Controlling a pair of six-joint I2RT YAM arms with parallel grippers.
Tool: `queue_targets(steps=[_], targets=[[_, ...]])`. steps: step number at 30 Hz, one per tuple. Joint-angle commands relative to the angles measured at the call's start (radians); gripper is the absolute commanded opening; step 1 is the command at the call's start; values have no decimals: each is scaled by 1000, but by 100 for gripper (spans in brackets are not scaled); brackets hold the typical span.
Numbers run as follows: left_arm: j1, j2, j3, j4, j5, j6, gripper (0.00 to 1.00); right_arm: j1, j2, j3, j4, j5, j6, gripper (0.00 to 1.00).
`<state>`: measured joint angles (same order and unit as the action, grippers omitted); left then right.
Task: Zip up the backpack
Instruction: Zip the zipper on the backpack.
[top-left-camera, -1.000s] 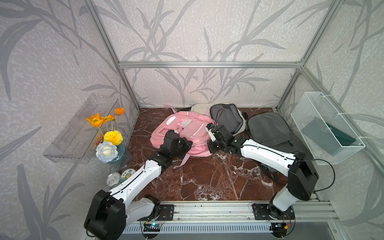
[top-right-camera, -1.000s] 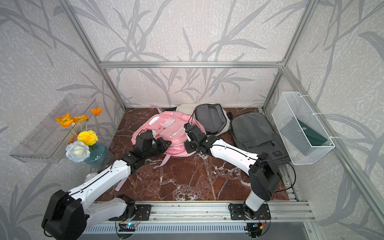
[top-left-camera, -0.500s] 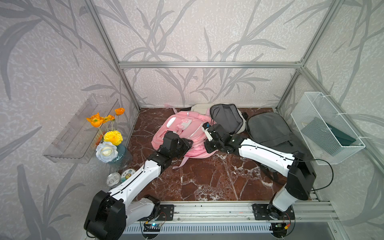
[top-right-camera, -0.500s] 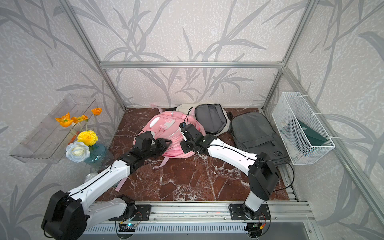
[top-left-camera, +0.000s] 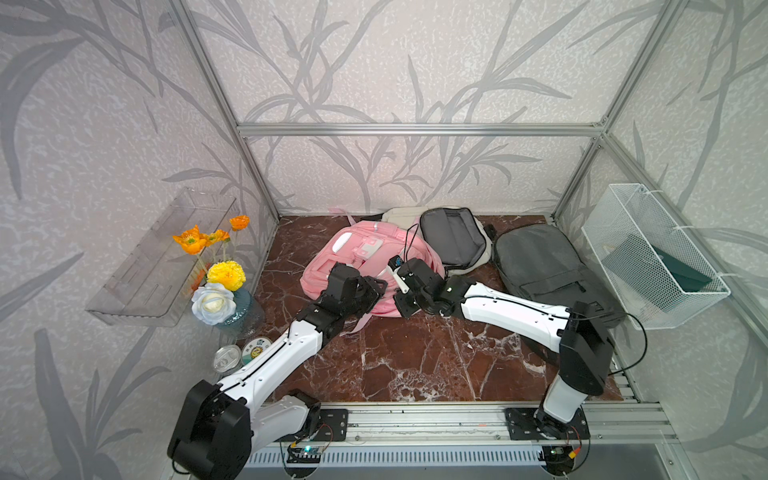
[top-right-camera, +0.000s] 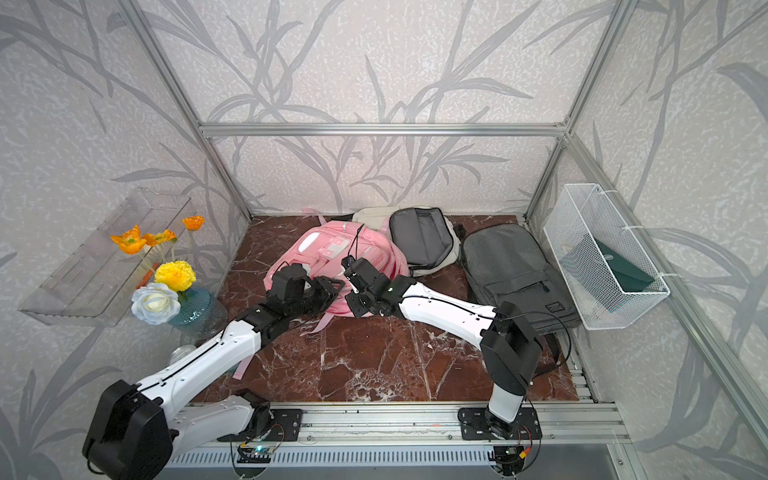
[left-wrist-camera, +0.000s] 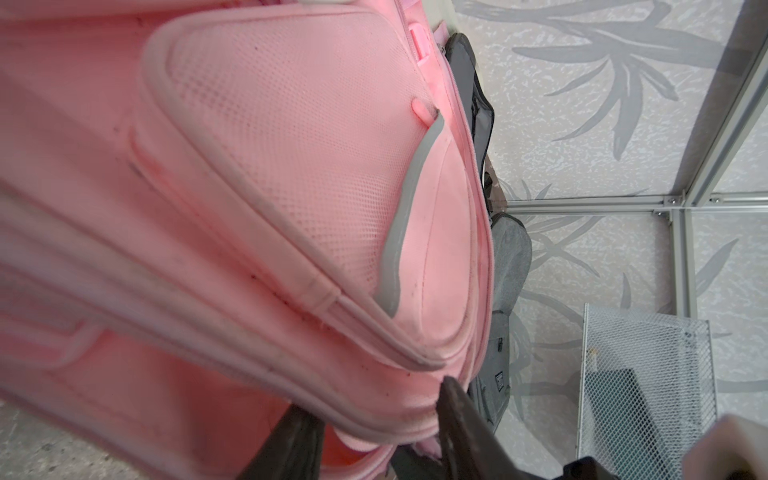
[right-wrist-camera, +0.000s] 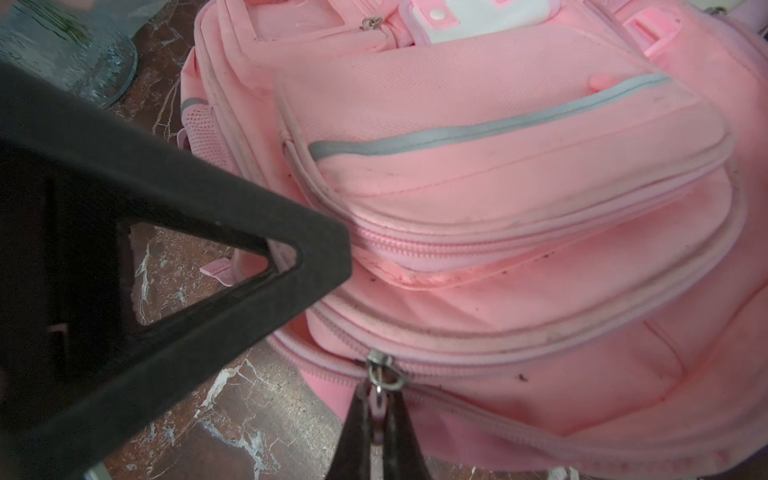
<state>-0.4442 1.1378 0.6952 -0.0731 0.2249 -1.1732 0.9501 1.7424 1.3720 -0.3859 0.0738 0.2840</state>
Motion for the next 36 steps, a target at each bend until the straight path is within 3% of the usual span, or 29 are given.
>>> queue_targets(steps=[1,3,7,13,18,22,25,28,31,34,36], targets=[[-5,16,36,43,1,21,27,12,5,25,24,6,-3,0],[-4,21,36,17,-17,41,13,11,0,25,8,36,-2,0],[7,-8,16,-35,-78,73,2,-20,-28,10,-40,104,-7,0],[39,-117,-39,-84,-147,100,0,-181,-86,-64,-40,70,23,0],[56,-182,-57,-108,-188,121,0,-313,-41,-14,-72,-2,52,0],[95,-147,-45,-117,-142,134,1,-325,6,34,-81,-52,33,0],[114,-120,-21,-138,-112,167,11,-291,-8,32,-64,-49,17,0],[117,-125,30,-188,-117,251,39,-246,-19,37,-66,-19,-21,0],[117,-139,88,-209,-98,385,61,-237,-30,38,-68,-16,-22,0],[100,-94,176,-166,24,557,65,-237,-68,38,-60,-29,-19,0],[38,-37,245,-167,32,666,65,-237,-86,36,-38,-50,-9,0]])
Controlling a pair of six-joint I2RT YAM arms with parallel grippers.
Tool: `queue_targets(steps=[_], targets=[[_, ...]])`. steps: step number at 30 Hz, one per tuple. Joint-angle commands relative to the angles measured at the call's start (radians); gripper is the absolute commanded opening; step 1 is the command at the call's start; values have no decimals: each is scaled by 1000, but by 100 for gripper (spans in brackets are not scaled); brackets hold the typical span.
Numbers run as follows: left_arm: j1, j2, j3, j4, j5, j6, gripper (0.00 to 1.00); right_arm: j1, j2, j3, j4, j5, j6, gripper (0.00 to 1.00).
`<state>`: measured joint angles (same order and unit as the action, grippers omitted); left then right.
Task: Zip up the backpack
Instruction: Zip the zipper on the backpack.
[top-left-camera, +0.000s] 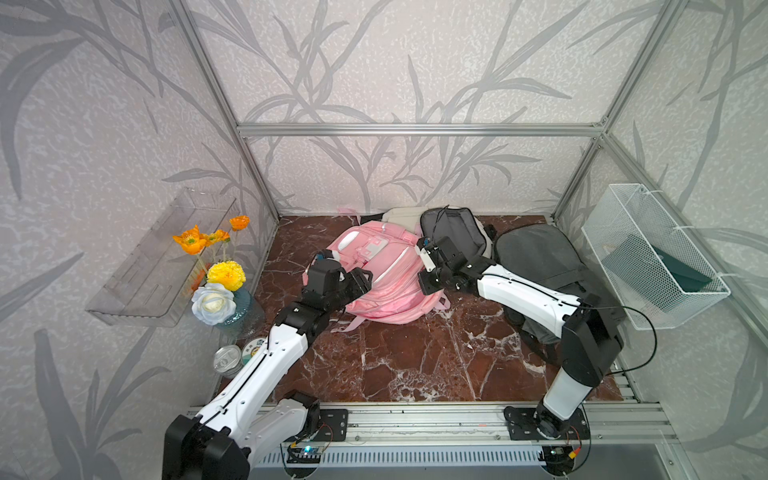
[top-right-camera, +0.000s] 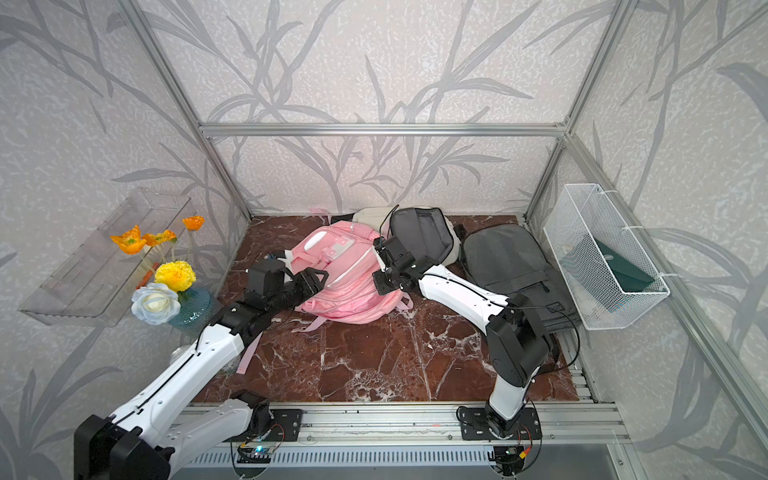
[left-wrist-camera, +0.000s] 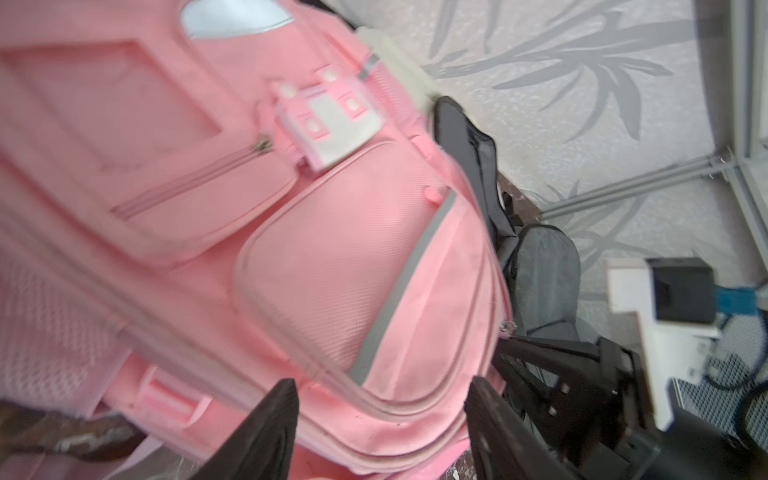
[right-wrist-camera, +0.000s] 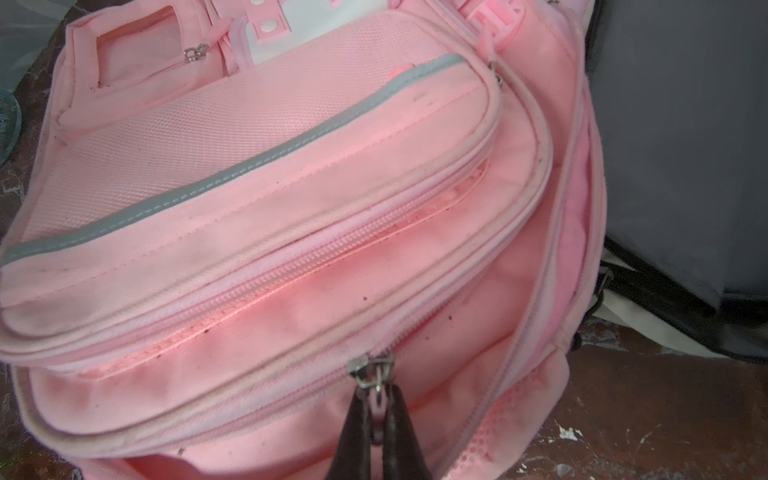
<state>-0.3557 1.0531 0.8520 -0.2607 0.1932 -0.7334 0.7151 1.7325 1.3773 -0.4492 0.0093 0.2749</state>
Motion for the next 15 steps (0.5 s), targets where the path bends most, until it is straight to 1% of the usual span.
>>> queue_targets(steps=[1,3,5,7,10,12,15], targets=[[-88,72,113,19,70,281,64,-2,-86,29,41,-1,7,0],[-121,98,114,56,87,340,64,-2,-107,32,62,-20,18,0],[-136,106,70,124,102,350,65,-2,-127,30,78,-26,27,0],[-171,125,54,181,110,373,65,-2,-145,14,115,-36,47,0],[-231,170,93,142,85,448,63,0,-158,0,142,-60,72,0],[-245,188,105,118,47,469,59,1,-162,2,143,-65,76,0],[-251,190,88,132,16,477,57,4,-162,10,140,-76,69,0]])
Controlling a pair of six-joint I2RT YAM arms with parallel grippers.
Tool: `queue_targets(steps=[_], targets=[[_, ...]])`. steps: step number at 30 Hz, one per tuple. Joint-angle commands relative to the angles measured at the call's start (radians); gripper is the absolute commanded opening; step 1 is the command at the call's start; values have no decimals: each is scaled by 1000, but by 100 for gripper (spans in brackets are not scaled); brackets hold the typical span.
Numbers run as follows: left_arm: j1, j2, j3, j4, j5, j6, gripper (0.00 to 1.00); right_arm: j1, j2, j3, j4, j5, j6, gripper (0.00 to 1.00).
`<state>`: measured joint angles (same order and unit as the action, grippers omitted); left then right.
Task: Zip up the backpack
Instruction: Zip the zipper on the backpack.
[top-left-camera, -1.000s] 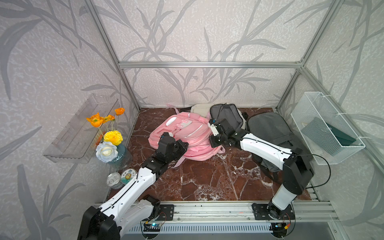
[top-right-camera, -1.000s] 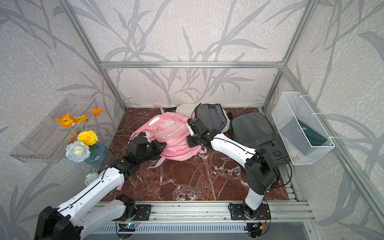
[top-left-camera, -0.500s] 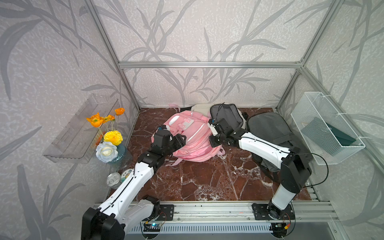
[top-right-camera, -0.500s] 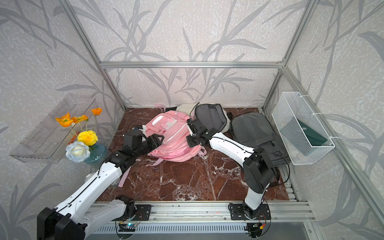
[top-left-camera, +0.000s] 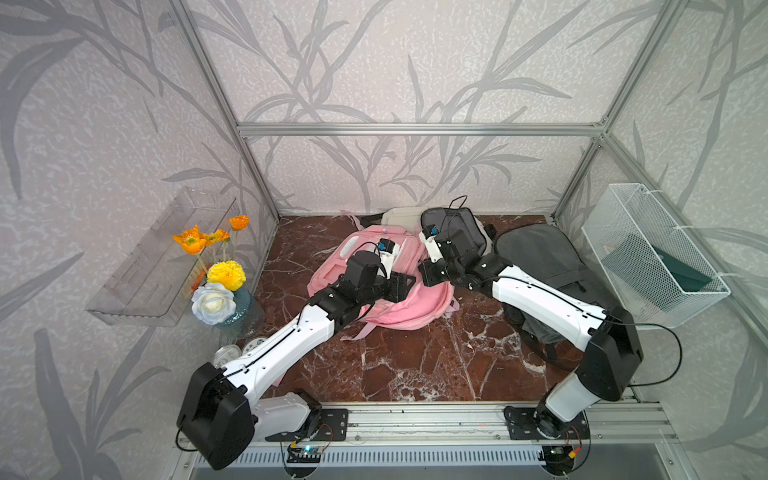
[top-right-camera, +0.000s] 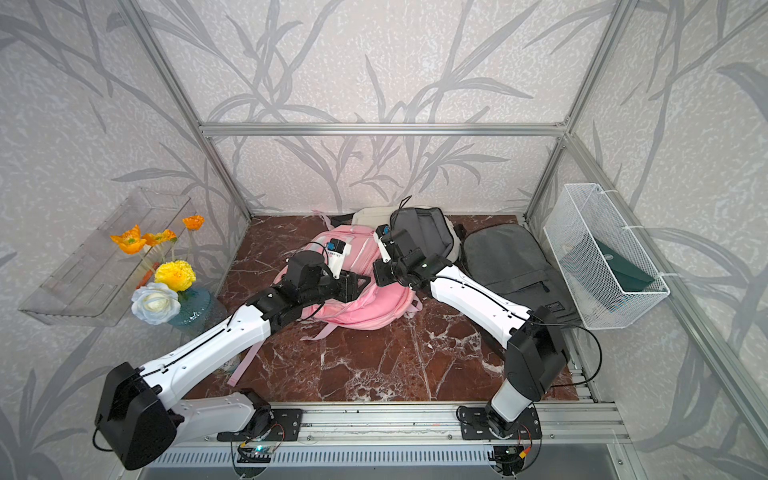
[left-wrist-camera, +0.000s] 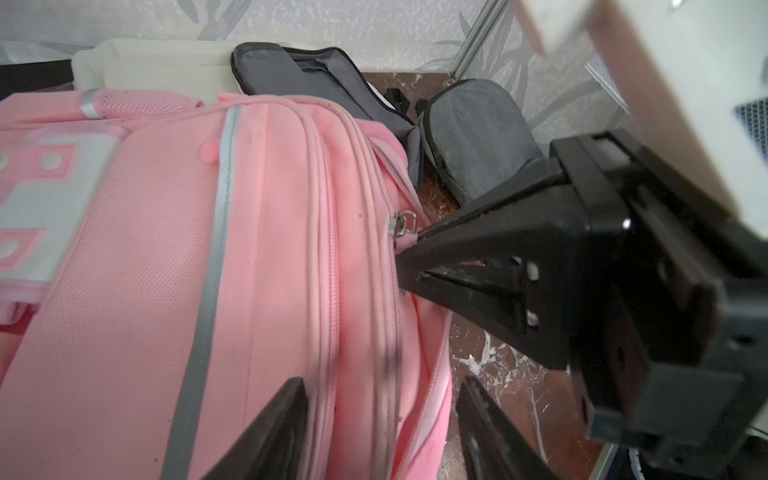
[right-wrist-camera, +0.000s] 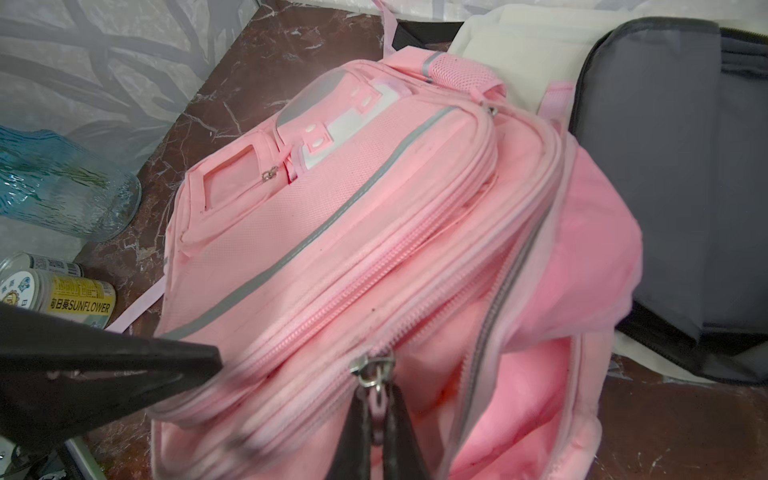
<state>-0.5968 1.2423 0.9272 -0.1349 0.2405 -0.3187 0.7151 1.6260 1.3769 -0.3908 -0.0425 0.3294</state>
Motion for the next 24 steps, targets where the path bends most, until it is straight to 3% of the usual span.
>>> queue_targets(steps=[1,7,17,20,24], targets=[[-13,3,13,6,-41,67,55,6,-54,15,77,-25,12,0],[-33,18,15,-17,-140,94,49,31,-39,52,48,-21,-18,0],[-47,90,39,-36,-150,110,53,83,-29,93,5,4,-67,0],[-46,101,37,-35,-184,107,43,87,-34,93,1,10,-72,0],[-46,74,4,-7,-231,107,18,87,-46,82,-17,62,-89,0]])
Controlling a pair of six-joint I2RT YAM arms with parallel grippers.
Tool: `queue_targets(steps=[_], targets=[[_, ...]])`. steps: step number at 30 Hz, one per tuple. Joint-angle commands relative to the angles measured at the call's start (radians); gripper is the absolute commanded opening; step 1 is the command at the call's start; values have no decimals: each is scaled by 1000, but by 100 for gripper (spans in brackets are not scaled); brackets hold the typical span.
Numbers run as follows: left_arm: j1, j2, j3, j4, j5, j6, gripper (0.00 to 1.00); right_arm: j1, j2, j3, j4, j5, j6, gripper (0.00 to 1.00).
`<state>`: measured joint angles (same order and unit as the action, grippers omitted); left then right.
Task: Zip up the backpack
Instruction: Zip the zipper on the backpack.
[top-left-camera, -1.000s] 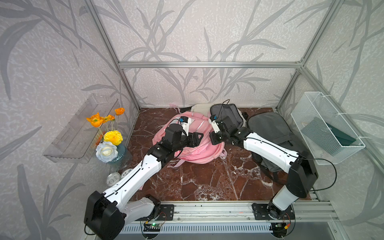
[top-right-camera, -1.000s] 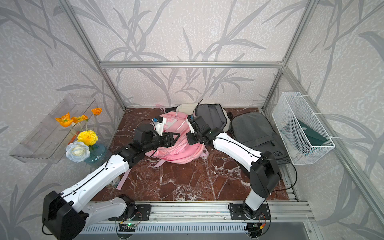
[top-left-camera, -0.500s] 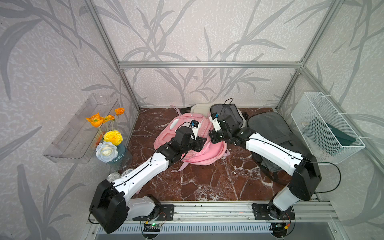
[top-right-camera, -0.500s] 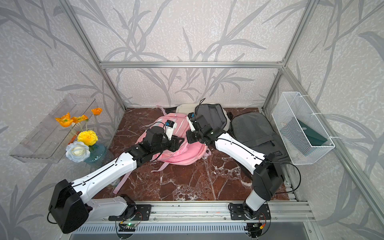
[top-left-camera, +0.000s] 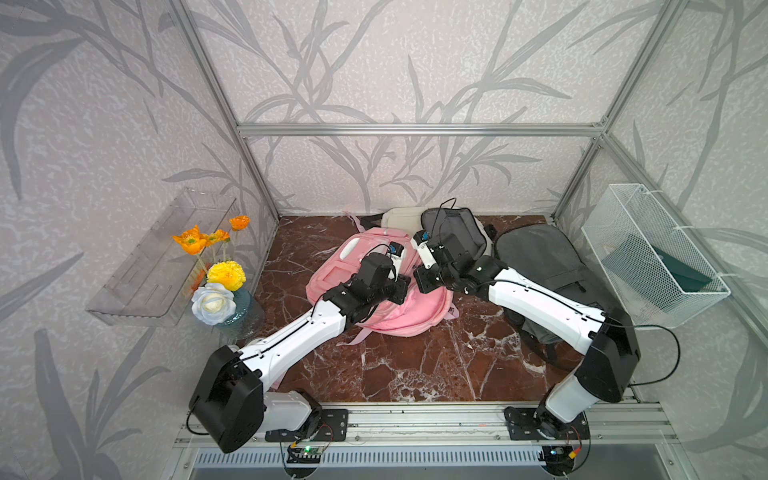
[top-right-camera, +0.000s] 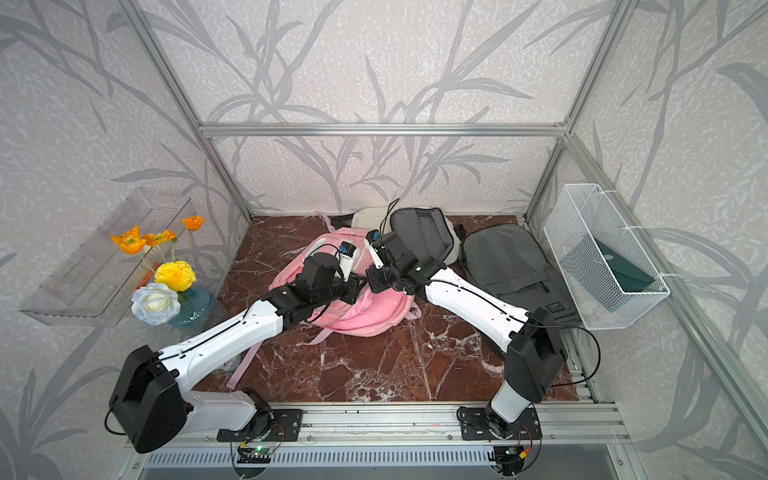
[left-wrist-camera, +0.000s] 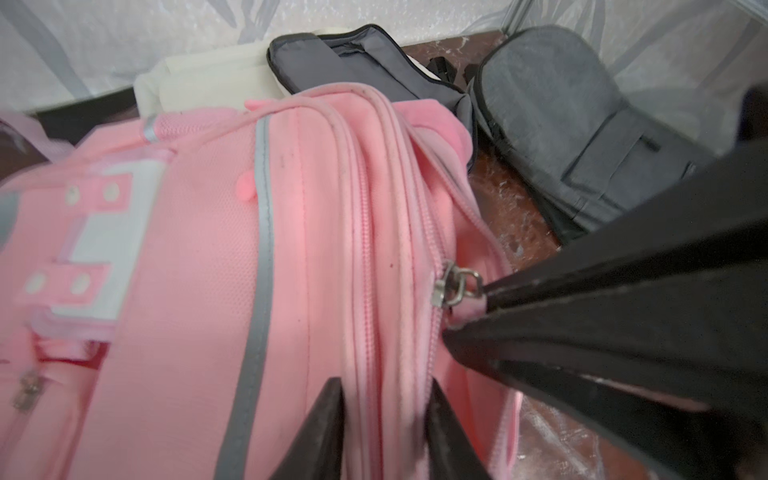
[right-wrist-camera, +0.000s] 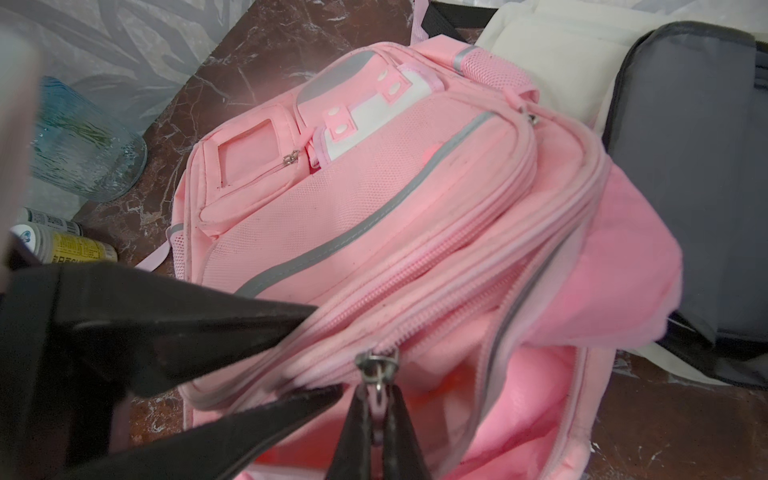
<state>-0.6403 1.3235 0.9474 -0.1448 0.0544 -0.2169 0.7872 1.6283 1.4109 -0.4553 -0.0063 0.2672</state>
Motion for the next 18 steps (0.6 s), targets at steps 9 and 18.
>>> queue_targets(steps=[9,18], targets=[[-2,-109,-149,79,-115,-15,10,-106,-68,11,-2,90,3,0],[-2,-259,-261,92,-143,-55,13,-221,72,134,-28,44,-7,0]])
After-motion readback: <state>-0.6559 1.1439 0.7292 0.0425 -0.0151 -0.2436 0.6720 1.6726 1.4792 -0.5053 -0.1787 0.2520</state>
